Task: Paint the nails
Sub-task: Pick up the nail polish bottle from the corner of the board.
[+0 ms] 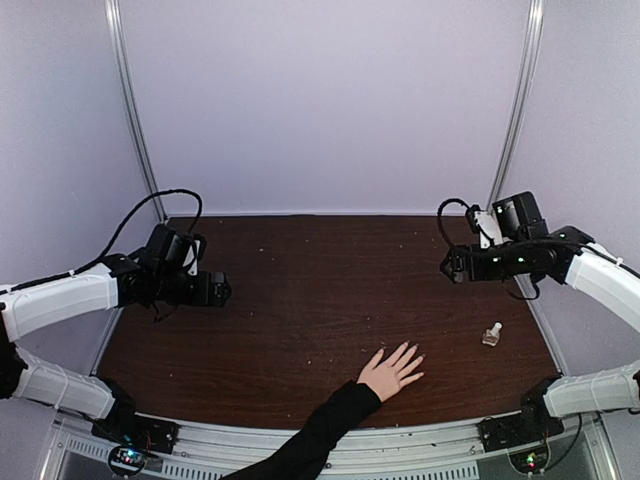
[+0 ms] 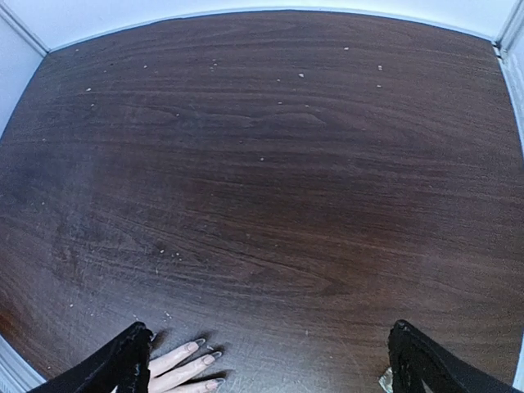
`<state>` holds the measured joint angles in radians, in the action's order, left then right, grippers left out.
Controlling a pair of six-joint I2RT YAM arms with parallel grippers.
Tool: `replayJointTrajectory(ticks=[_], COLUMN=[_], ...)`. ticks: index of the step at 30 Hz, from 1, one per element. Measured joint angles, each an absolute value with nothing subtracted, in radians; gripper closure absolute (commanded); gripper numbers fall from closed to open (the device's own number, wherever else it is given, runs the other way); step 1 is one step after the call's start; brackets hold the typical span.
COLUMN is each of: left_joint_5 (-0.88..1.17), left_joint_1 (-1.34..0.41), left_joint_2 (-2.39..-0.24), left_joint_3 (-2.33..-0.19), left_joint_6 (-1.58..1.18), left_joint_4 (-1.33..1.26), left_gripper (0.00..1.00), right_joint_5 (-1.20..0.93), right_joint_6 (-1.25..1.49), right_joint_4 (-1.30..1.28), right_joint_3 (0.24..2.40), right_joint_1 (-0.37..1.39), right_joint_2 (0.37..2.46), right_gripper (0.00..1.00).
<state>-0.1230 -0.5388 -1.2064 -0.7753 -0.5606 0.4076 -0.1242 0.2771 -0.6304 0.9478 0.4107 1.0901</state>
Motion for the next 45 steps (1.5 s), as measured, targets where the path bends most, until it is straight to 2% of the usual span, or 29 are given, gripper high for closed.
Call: replayJointTrajectory(ticks=[7,15,27,33,37,45], left_joint_5=[-0.094,-0.084,-0.085,-0.089,-0.094,-0.104], left_joint_1=[-0.539,-0.541,-0.543,-0.543,-0.543,-0.543], left_joint_2=[-1.252,-1.261,-1.251,-1.25,-1.23,-1.221], left_joint_3=[-0.775,-0.749,-0.667,-0.667,-0.659,-0.644], left_joint_6=[-0.56,-0.56,-0.564,-0.563,-0.563,-0.563], left_joint_4=[0.349,0.27,0.2,0.185,0.181,0.181], left_gripper=[0.02,0.02,0.02,0.02,0.02,0.02], right_joint_5=[0.012,0.1,0.122,0.07,0.043,0.005], right_joint_6=[0.354,0.506,0.619,0.619,0.591,0.545], right_joint_4=[-0.842,-1.11,-1.264,-1.232,-1.194,-1.127], right_joint_3=[1.07,1.106,1.073,1.024,1.018,1.005], right_joint_1=[0.415,0.415,0.316,0.216,0.187,0.148], right_joint_2=[1.09,1.092,1.11,1.167,1.224,1.324], right_gripper=[0.0,0.02,0.28,0.35,0.43,0.51])
